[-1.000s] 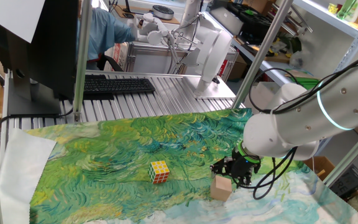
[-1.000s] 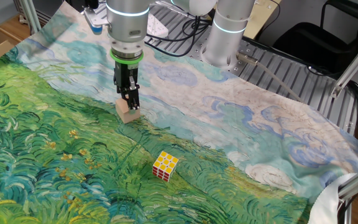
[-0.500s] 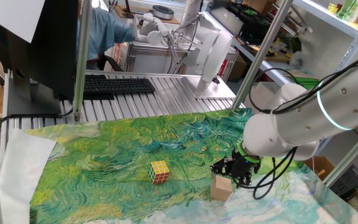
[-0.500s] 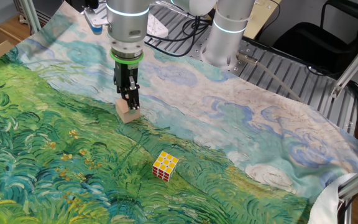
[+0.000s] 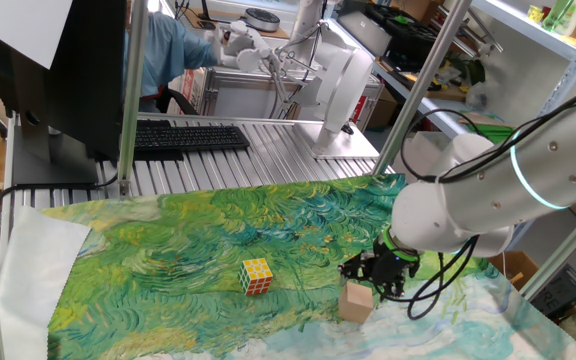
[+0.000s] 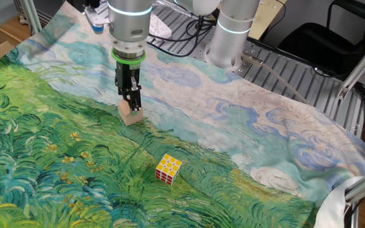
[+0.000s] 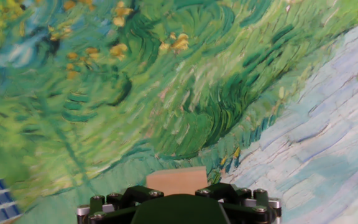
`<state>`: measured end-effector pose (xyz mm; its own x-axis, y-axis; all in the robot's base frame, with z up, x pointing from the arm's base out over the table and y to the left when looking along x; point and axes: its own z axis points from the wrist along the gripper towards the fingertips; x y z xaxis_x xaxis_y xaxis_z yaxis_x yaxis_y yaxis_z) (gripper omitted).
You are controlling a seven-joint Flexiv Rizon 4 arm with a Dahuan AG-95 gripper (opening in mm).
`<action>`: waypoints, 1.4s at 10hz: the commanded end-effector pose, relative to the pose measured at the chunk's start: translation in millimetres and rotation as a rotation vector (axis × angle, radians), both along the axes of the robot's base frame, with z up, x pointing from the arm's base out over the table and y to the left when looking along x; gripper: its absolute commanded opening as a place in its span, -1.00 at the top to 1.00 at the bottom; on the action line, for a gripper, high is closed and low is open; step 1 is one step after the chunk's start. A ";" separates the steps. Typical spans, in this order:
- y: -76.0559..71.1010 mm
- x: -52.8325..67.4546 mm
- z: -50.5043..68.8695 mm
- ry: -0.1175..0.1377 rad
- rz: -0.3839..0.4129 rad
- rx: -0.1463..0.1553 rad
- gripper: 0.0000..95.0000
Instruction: Pick up the small block on the left and move it to the right
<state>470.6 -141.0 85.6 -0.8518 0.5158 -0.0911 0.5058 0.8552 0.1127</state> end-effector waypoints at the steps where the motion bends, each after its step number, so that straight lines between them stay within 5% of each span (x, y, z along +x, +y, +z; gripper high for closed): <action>1: -0.2 -5.5 50.7 0.010 0.014 0.005 -0.60; 7: 9.7 -4.9 62.3 0.020 0.050 -0.004 -0.60; 8: 9.7 -4.9 62.3 0.019 0.074 -0.008 -0.20; 10: 9.7 -4.9 62.3 0.017 0.119 -0.019 -0.20; 14: 10.7 -5.2 62.8 0.030 0.235 -0.107 -0.20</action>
<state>467.3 -130.4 147.5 -0.9429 0.3170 -0.1020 0.3161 0.9484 0.0258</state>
